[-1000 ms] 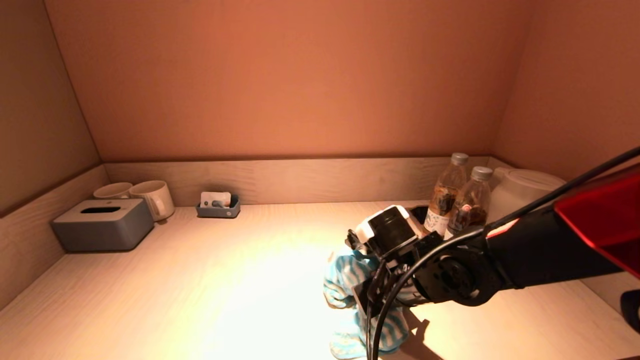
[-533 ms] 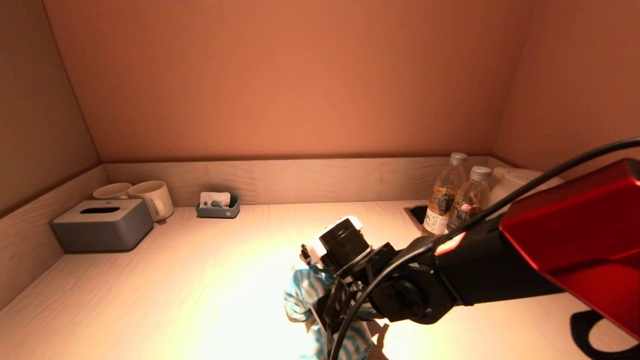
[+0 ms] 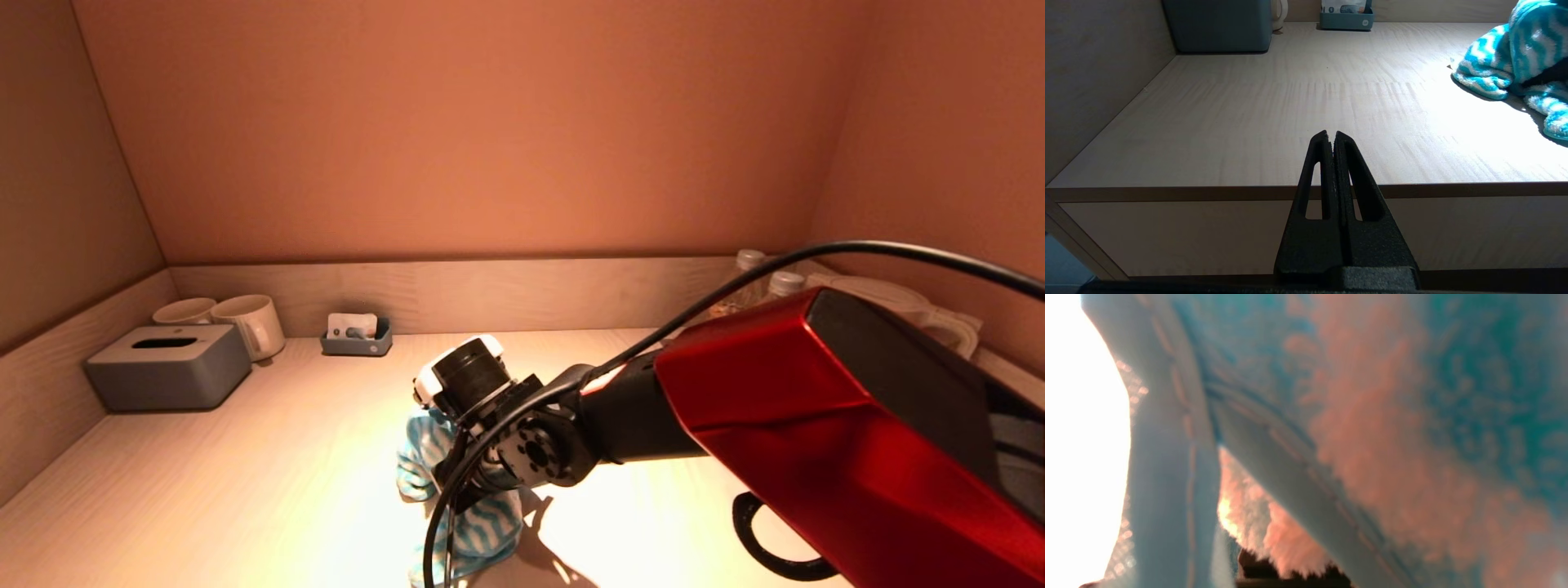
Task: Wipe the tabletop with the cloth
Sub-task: Sweep the stains on the table
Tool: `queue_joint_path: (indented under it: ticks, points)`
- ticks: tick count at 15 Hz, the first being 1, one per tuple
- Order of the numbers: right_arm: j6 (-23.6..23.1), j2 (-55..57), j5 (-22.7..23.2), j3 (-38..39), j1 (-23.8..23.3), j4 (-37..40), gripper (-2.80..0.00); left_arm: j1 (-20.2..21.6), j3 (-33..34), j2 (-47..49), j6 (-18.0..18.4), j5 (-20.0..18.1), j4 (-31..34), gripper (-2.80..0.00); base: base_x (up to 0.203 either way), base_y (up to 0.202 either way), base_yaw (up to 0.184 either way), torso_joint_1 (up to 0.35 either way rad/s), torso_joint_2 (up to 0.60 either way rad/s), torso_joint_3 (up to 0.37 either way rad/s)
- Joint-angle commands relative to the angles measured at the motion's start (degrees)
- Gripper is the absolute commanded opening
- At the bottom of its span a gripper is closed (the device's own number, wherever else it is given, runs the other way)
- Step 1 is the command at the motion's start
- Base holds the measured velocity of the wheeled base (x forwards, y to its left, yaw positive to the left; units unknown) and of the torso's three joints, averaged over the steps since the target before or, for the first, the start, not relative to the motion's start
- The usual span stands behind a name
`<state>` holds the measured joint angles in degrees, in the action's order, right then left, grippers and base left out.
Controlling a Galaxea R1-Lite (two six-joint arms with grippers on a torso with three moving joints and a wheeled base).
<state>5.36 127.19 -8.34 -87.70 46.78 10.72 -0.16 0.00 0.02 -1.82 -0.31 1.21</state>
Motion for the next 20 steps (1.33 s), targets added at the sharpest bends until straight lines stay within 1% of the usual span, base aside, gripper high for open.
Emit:
queue_joint_path:
  ticks: [1,3,6,10,11,12,13,14,16,18,20]
  points:
    - [0.3,4.4,-0.3,-3.3,-0.1,2.6,-2.80,0.0,0.0,0.0,0.0,0.0,0.0,-2.80,0.000,0.000,0.000,0.000,0.00,0.000]
    - [1.4,5.4,-2.1,-3.4,-1.1,2.9,-2.80,0.0,0.0,0.0,0.0,0.0,0.0,-2.80,0.000,0.000,0.000,0.000,0.00,0.000]
    - [2.7,4.6,-2.2,-2.6,-3.4,3.0,-2.80,0.0,0.0,0.0,0.0,0.0,0.0,-2.80,0.000,0.000,0.000,0.000,0.00,0.000]
    - [2.9,3.4,-2.3,1.0,-6.3,2.9,-2.80,0.0,0.0,0.0,0.0,0.0,0.0,-2.80,0.000,0.000,0.000,0.000,0.00,0.000]
    - [2.9,3.4,-2.3,1.0,-6.3,2.9,-2.80,0.0,0.0,0.0,0.0,0.0,0.0,-2.80,0.000,0.000,0.000,0.000,0.00,0.000]
    - [2.9,3.1,-2.3,1.8,-7.2,2.7,-2.80,0.0,0.0,0.0,0.0,0.0,0.0,-2.80,0.000,0.000,0.000,0.000,0.00,0.000]
    - [2.8,2.5,-2.2,3.6,-9.7,2.5,-2.80,0.0,0.0,0.0,0.0,0.0,0.0,-2.80,0.000,0.000,0.000,0.000,0.00,0.000]
    - [2.8,1.9,-2.2,4.7,-11.1,2.4,-2.80,0.0,0.0,0.0,0.0,0.0,0.0,-2.80,0.000,0.000,0.000,0.000,0.00,0.000]
    - [2.8,1.3,-2.2,5.9,-12.8,2.3,-2.80,0.0,0.0,0.0,0.0,0.0,0.0,-2.80,0.000,0.000,0.000,0.000,0.00,0.000]
    - [2.8,-0.3,-2.1,7.9,-15.6,2.2,-2.80,0.0,0.0,0.0,0.0,0.0,0.0,-2.80,0.000,0.000,0.000,0.000,0.00,0.000]
    - [2.8,-0.8,-2.1,8.6,-16.2,2.1,-2.80,0.0,0.0,0.0,0.0,0.0,0.0,-2.80,0.000,0.000,0.000,0.000,0.00,0.000]
